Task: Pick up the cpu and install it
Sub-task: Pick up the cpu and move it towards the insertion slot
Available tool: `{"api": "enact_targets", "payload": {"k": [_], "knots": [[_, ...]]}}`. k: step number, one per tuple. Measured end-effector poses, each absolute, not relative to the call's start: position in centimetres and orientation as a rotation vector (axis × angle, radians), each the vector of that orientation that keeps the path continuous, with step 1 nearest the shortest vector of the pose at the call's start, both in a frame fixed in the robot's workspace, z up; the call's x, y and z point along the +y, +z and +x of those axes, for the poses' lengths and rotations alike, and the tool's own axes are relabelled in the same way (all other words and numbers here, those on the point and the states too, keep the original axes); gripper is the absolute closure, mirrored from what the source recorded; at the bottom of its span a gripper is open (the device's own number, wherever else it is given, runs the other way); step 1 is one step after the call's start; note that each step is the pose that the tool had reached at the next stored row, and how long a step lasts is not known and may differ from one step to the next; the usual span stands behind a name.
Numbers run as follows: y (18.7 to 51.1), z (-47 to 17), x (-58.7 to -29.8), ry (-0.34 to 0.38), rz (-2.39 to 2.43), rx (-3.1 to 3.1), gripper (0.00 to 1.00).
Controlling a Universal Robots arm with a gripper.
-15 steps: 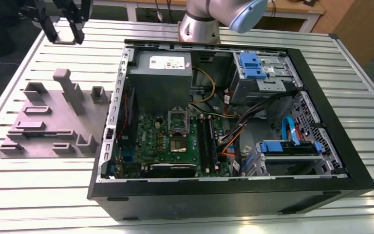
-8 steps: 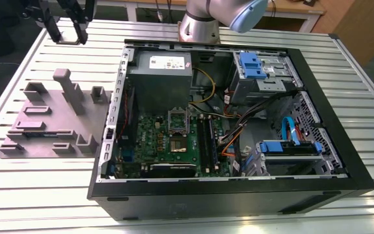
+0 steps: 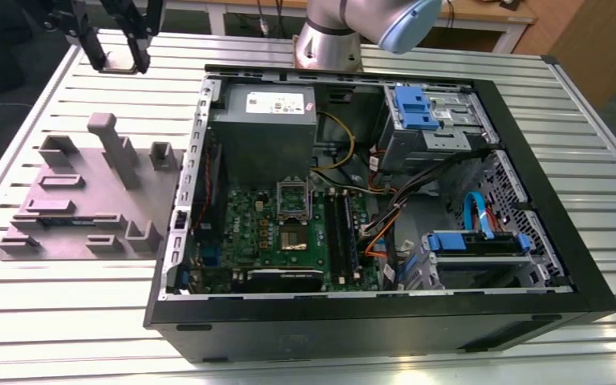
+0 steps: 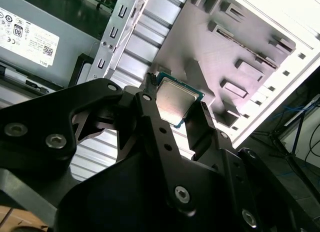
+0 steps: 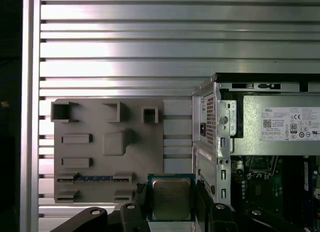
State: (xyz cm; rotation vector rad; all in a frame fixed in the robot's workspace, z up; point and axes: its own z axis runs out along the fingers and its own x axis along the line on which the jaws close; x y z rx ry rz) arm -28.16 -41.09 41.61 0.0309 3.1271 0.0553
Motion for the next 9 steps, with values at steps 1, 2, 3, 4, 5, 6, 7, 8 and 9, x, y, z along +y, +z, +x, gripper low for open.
{"api": "enact_targets", "payload": {"k": [1,2,3,4,5,6,7,8,9], "knots": [[41.61,-28.11,-41.09,0.055,0.031,3.127,0.53],[41.61,-28.05,-41.1,0.055,0.031,3.127,0.53],[41.61,-28.0,-41.09,0.055,0.031,3.127,0.53],[41.61,-27.94,-41.09,0.055,0.031,3.127,0.53],[41.61,-27.9,-41.09,0.055,0.031,3.127,0.53],[41.61,-27.86,-41.09,0.055,0.031,3.127,0.53],[41.61,-27.82,-41.09,0.055,0.031,3.127,0.53],[41.61,-27.79,-41.09,0.055,0.031,3.127,0.53],[41.61,-27.73,-41.1,0.055,0.031,3.127,0.53]]}}
